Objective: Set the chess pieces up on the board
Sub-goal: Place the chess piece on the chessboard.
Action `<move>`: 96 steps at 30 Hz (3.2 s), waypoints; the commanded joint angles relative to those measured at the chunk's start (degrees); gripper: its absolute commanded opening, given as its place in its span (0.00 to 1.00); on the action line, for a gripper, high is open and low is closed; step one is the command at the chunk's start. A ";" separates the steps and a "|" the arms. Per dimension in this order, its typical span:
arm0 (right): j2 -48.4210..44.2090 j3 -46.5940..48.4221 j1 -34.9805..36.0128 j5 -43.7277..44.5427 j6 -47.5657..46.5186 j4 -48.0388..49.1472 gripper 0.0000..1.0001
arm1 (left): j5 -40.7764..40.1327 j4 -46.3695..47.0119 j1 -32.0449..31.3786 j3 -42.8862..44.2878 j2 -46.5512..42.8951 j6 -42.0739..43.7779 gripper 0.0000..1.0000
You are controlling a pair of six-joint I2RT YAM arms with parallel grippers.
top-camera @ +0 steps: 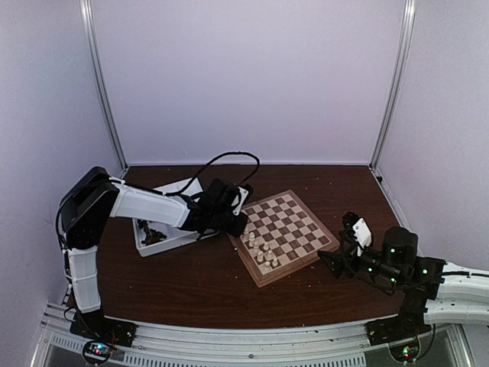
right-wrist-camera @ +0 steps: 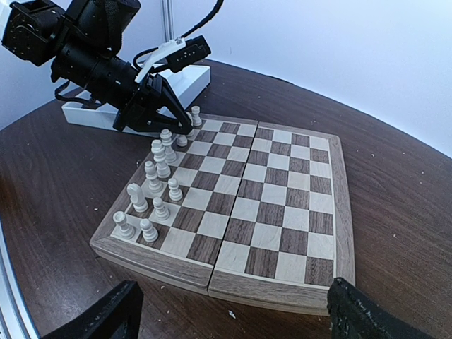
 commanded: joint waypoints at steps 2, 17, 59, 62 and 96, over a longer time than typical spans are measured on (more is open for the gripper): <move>0.00 -0.58 -0.12 0.66 0.00 1.38 0.92 | 0.88 1.44 0.41 1.86 0.47 0.23 0.06; -0.08 -0.58 -0.12 0.27 -0.23 1.35 0.92 | 0.87 -0.13 0.41 3.20 0.11 0.36 0.17; 0.56 -0.41 -0.12 0.19 -0.17 1.55 0.92 | 0.98 -5.41 0.41 4.15 -1.91 0.66 0.00; 0.55 -0.40 -0.12 0.25 -0.18 1.55 0.93 | 1.07 -5.92 0.41 3.79 -2.47 0.66 0.00; 0.46 -0.43 -0.12 0.10 -0.17 1.46 0.93 | 1.04 -4.53 0.41 1.47 -3.28 0.66 0.03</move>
